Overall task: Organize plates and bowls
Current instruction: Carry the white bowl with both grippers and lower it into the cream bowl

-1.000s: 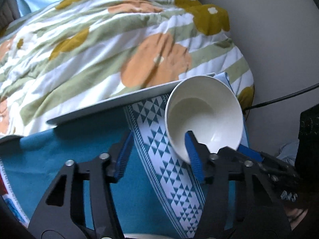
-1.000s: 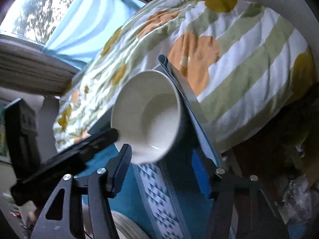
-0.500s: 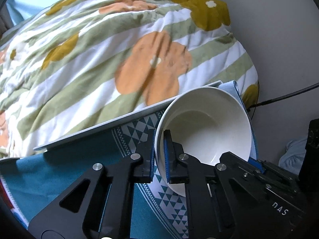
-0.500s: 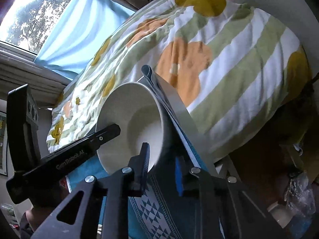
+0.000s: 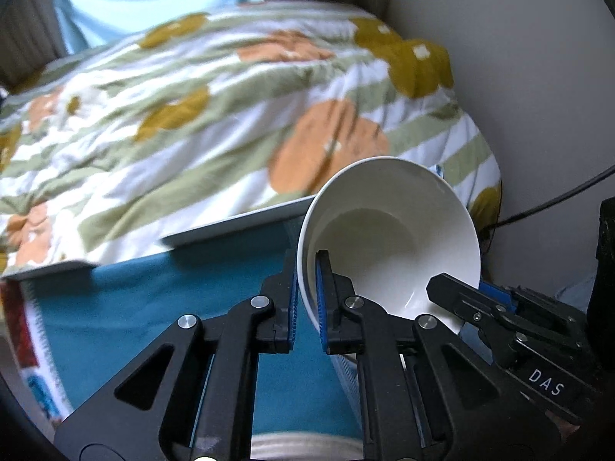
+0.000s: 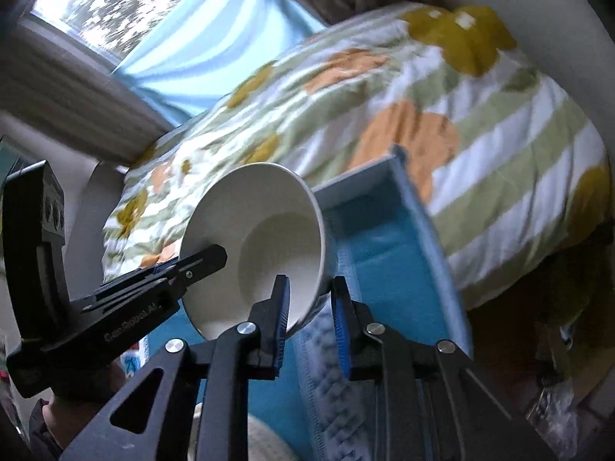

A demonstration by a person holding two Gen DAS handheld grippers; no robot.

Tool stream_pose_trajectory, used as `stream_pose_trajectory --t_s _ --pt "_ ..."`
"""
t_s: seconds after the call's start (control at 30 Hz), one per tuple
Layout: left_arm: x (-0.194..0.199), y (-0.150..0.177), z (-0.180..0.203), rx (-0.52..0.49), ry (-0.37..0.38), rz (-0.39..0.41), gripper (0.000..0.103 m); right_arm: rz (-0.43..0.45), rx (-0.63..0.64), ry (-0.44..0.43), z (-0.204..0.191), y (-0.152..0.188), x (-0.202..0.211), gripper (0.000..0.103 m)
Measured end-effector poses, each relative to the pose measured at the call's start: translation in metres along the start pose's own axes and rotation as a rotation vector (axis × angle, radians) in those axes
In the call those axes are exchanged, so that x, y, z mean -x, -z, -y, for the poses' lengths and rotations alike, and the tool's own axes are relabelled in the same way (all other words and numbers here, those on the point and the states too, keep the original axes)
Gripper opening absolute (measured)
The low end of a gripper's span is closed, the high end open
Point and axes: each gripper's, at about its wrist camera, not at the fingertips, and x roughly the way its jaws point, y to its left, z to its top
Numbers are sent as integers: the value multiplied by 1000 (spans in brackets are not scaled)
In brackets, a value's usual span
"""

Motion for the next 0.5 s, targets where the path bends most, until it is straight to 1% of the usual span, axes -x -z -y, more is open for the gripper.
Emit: stream_pose_trajectory --t_s 0.2,0.33,0.43,0.5 --pt "80 36 -45 93 -25 100 8 17 136 -56 -71 16 27 20" --pt "129 72 -80 127 -37 154 8 27 204 -81 -121 44 42 20" --pt "157 102 -107 152 -46 183 8 28 247 -92 -156 71 46 20" --pt "171 123 -123 170 -53 189 8 19 266 -98 -172 86 45 20"
